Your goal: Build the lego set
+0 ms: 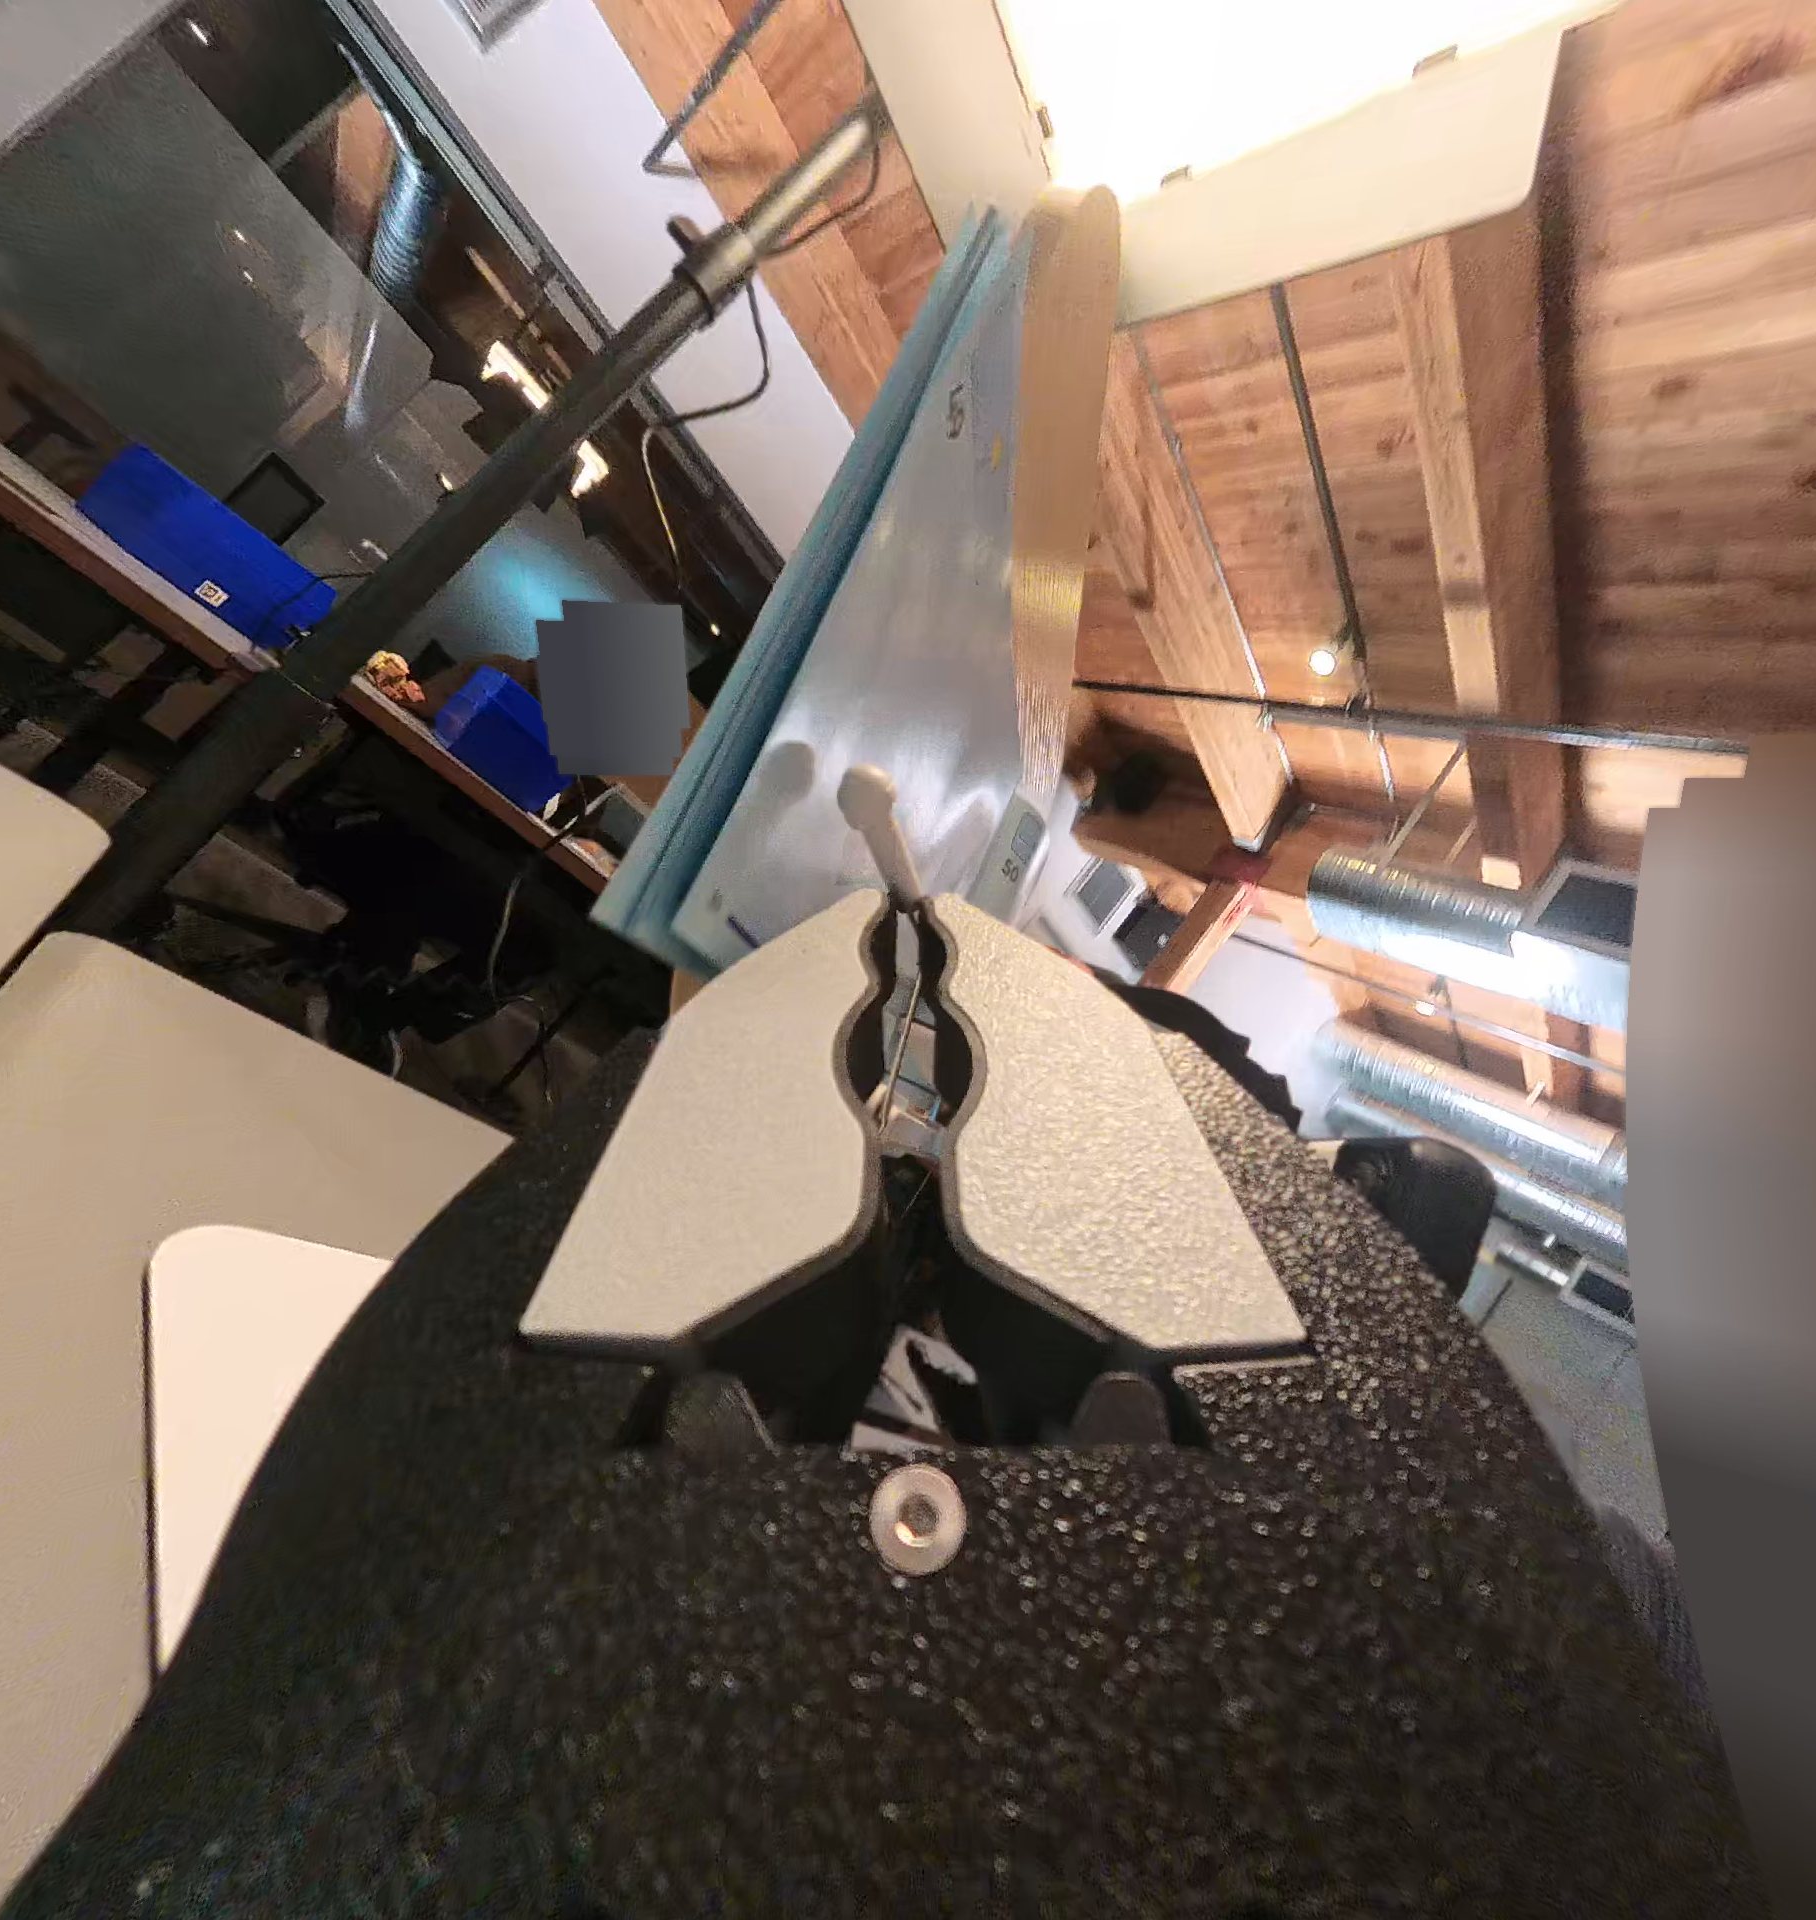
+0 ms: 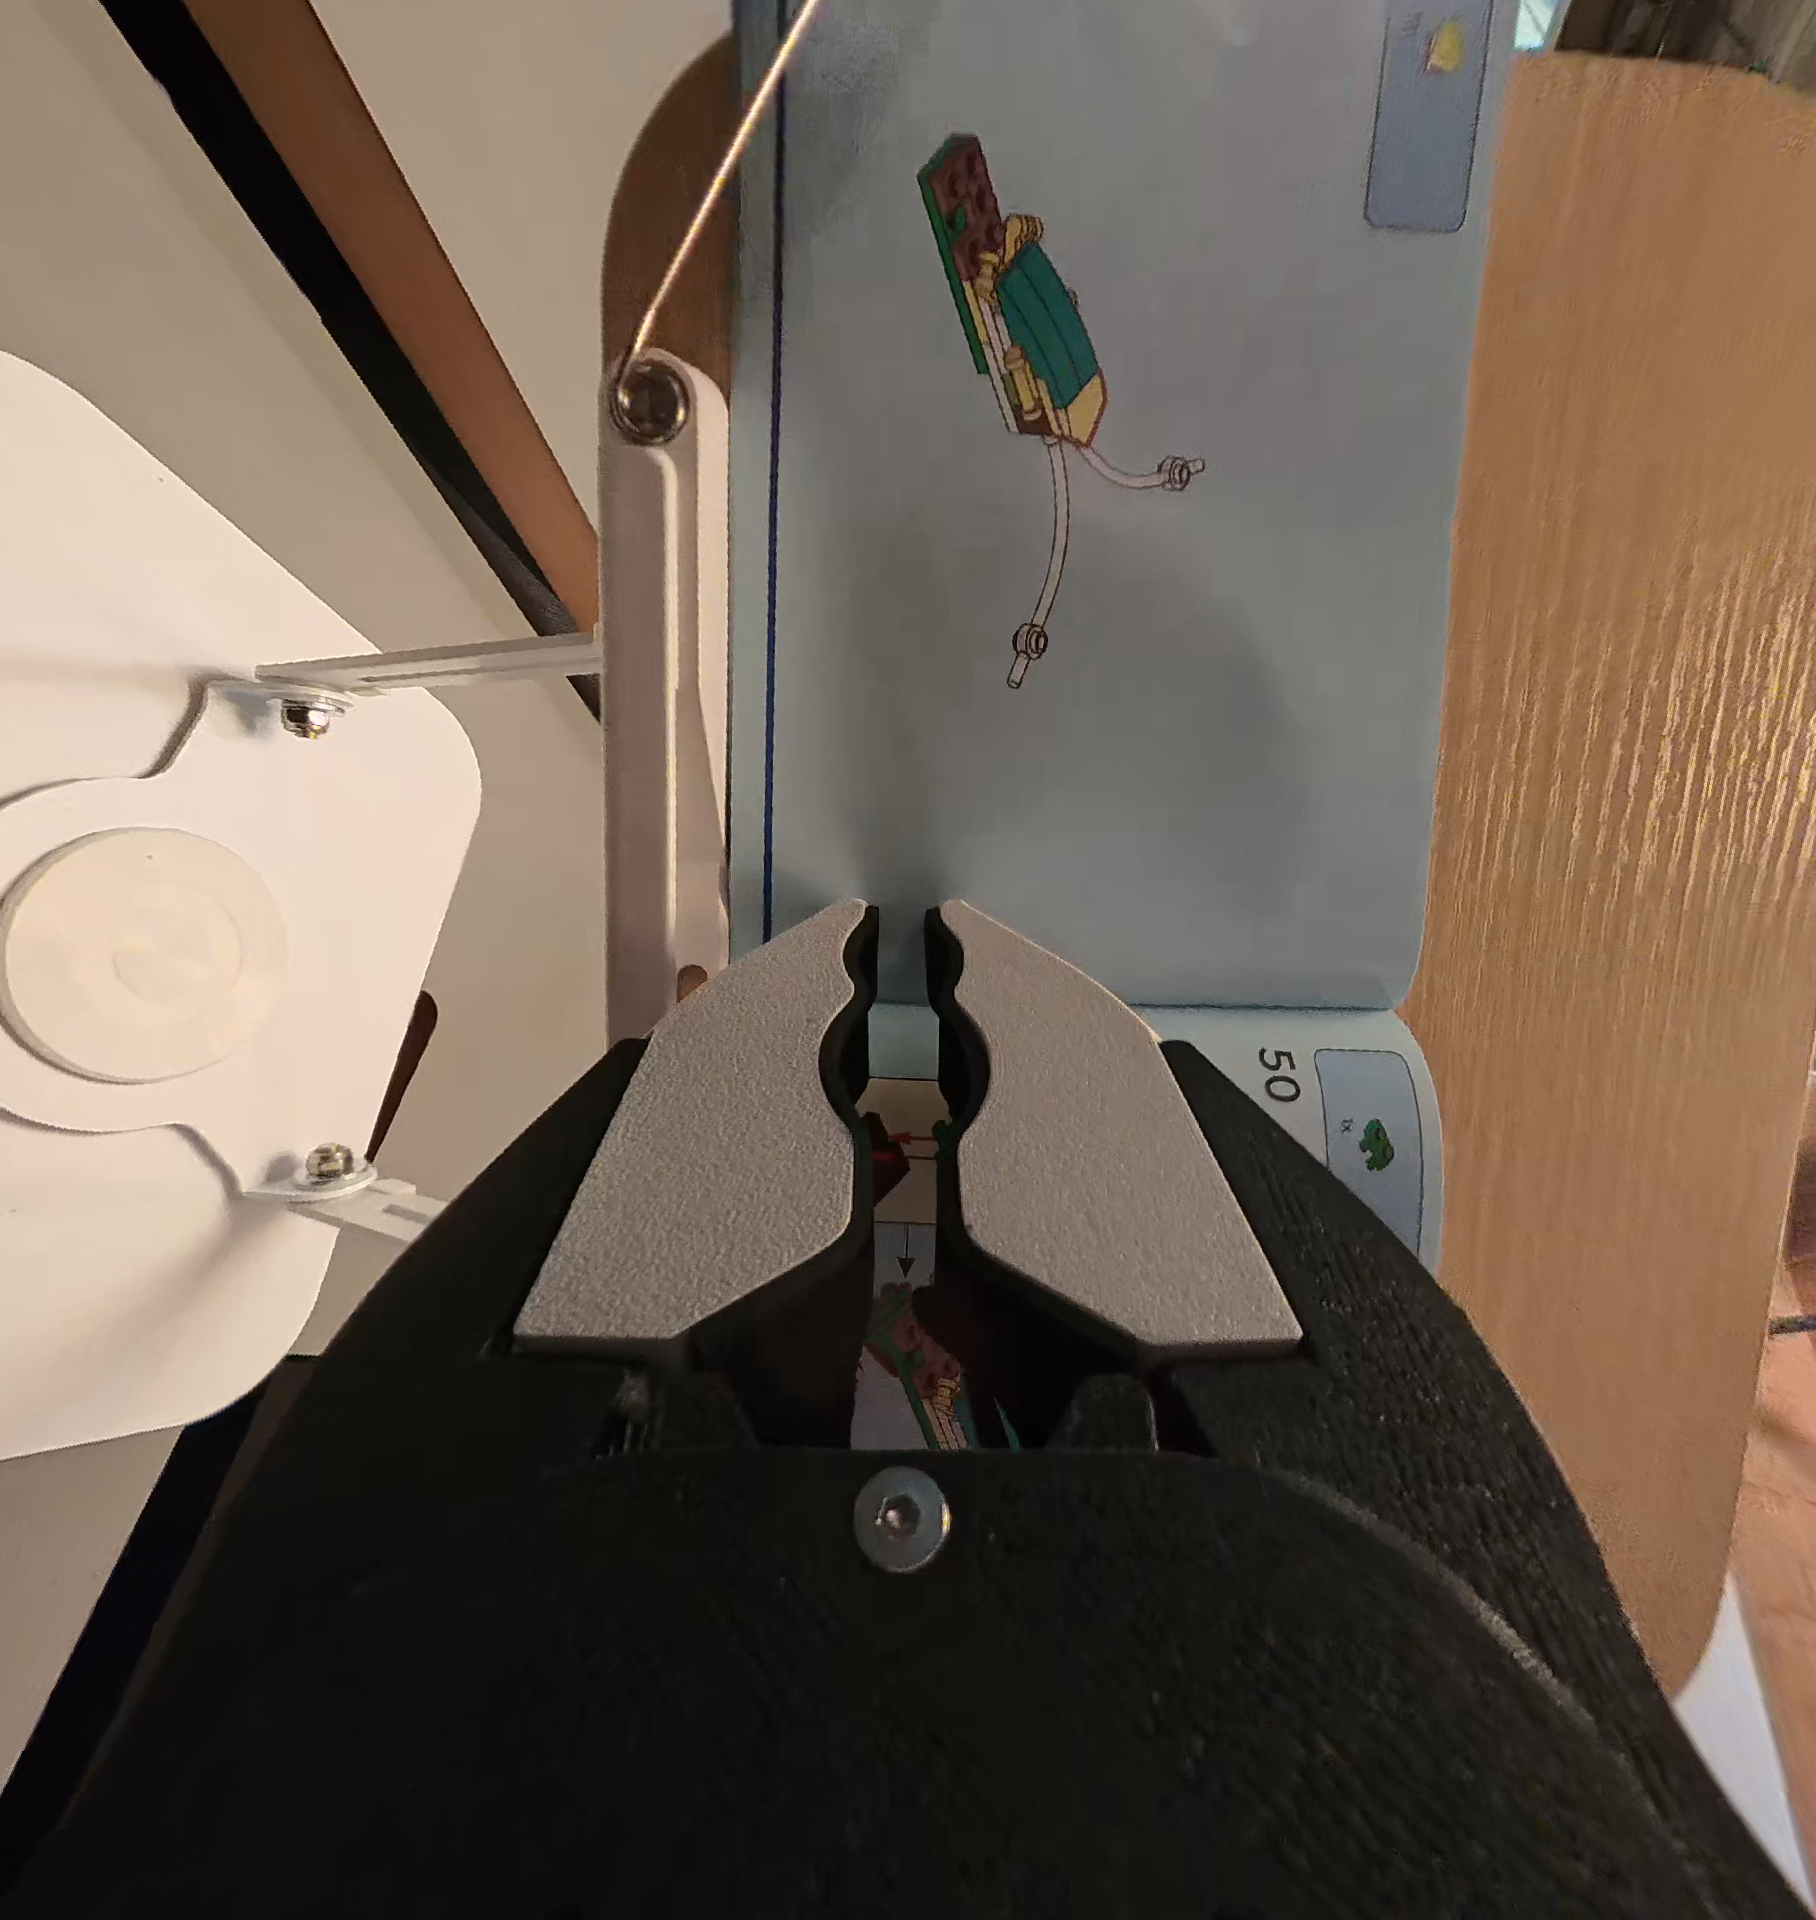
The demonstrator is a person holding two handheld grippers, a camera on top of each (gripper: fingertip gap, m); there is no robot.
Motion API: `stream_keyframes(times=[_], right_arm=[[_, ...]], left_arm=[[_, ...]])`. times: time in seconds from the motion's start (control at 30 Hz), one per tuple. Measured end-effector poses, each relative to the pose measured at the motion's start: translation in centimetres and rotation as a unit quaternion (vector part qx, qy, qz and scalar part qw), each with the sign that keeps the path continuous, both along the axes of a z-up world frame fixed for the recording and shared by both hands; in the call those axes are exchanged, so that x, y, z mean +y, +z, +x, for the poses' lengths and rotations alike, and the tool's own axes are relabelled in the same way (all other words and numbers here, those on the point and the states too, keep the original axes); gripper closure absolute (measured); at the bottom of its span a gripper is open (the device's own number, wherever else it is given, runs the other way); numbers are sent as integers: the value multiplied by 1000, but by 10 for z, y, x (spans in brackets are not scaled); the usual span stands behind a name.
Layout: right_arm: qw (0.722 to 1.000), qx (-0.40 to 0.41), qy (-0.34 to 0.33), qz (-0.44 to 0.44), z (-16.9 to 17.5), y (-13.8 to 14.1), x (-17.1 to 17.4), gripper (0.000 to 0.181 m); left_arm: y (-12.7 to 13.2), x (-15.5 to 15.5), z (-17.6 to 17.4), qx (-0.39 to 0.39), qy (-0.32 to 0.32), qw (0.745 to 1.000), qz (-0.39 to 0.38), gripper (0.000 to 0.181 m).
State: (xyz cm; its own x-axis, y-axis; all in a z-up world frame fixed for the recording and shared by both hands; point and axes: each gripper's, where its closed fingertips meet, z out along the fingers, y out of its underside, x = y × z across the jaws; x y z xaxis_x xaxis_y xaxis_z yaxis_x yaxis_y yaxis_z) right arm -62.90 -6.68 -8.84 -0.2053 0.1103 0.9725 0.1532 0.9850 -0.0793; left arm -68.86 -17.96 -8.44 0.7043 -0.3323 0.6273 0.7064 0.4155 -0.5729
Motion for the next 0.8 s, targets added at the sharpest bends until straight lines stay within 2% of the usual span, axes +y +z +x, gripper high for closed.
stream_keyframes(times=[0.03, 0.2, 0.33, 0.47, 0.57, 0.63, 0.7, 0.77, 0.8], right_arm=[[1000, -1, -1, -1, 0, 0, 0, 174], [1000, 3, -5, -3, 0, 1, 1, 174], [999, 24, -15, -32, 5, 5, 2, 165], [987, 85, -30, -130, 38, 13, 9, 159], [966, 135, -44, -214, 72, 12, 22, 160], [941, 167, -51, -291, 94, 9, 32, 161], [898, 191, -52, -393, 110, 3, 40, 164], [836, 202, -64, -505, 117, -7, 50, 165], [797, 215, -73, -560, 119, -12, 56, 165]], left_arm=[[4, 3, 2, 18, 0, 1000, -18, 178], [13, 15, 4, 65, 34, 992, -106, 177], [12, 14, 5, 49, 66, 990, -114, 176], [9, 12, 7, 19, 66, 992, -106, 177], [2, 9, 9, 9, 79, 990, -117, 170], [-2, 5, 15, 27, 105, 986, -129, 170], [-11, 3, 29, 105, 173, 961, -191, 176], [-13, 10, 57, 215, 225, 922, -231, 179], [-11, 17, 75, 263, 229, 907, -235, 181]])
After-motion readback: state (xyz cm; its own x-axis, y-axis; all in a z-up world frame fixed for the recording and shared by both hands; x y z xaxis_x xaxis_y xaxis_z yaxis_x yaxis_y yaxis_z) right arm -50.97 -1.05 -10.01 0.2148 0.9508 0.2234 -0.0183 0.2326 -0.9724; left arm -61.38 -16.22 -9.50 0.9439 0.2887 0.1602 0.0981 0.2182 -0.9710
